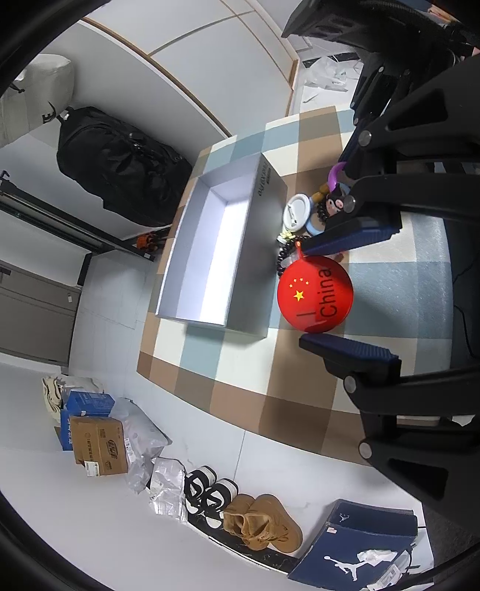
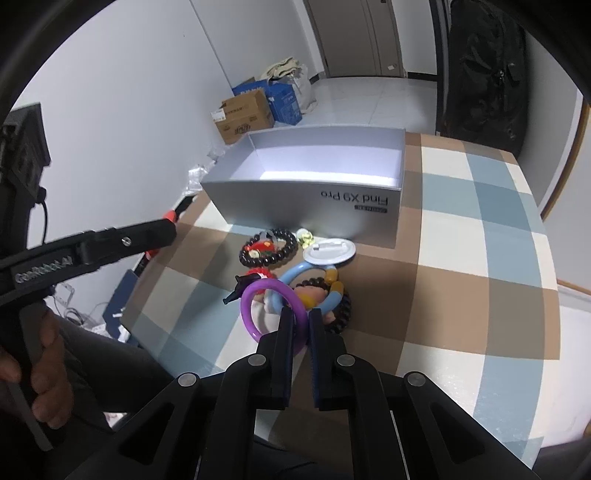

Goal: Organize jewelry
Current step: 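Carry the red badge with the left gripper into the box while the right gripper drops the purple bangle there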

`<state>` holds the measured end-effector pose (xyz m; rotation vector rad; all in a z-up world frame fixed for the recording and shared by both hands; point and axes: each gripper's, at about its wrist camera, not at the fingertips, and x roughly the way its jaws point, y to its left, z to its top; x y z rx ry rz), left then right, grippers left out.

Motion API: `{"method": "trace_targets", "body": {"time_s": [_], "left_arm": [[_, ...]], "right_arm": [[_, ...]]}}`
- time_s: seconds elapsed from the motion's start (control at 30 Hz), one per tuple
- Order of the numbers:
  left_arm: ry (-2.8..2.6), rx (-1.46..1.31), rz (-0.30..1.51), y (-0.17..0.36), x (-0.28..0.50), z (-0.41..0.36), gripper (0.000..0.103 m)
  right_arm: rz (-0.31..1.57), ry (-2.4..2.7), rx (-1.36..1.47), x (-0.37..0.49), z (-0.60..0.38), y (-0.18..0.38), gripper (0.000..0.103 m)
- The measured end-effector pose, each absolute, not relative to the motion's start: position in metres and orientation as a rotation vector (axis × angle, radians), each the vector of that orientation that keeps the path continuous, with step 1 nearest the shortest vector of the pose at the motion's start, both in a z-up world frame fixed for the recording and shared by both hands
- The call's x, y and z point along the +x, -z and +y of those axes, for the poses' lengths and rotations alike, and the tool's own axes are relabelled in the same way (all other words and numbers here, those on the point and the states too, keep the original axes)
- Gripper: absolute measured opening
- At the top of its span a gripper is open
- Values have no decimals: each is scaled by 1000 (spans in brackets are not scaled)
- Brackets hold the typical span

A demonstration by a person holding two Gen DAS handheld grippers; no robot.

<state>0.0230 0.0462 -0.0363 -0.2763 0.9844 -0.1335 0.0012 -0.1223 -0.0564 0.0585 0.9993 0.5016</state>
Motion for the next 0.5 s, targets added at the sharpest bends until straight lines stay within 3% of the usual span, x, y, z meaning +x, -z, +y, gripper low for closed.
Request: {"method": "trace_targets", "body": {"time_s": [0.5], "left_arm": [[131,-256,974,21,55,23,38]], "right_arm": [[887,-518,185,34,-143,9,7]]}}
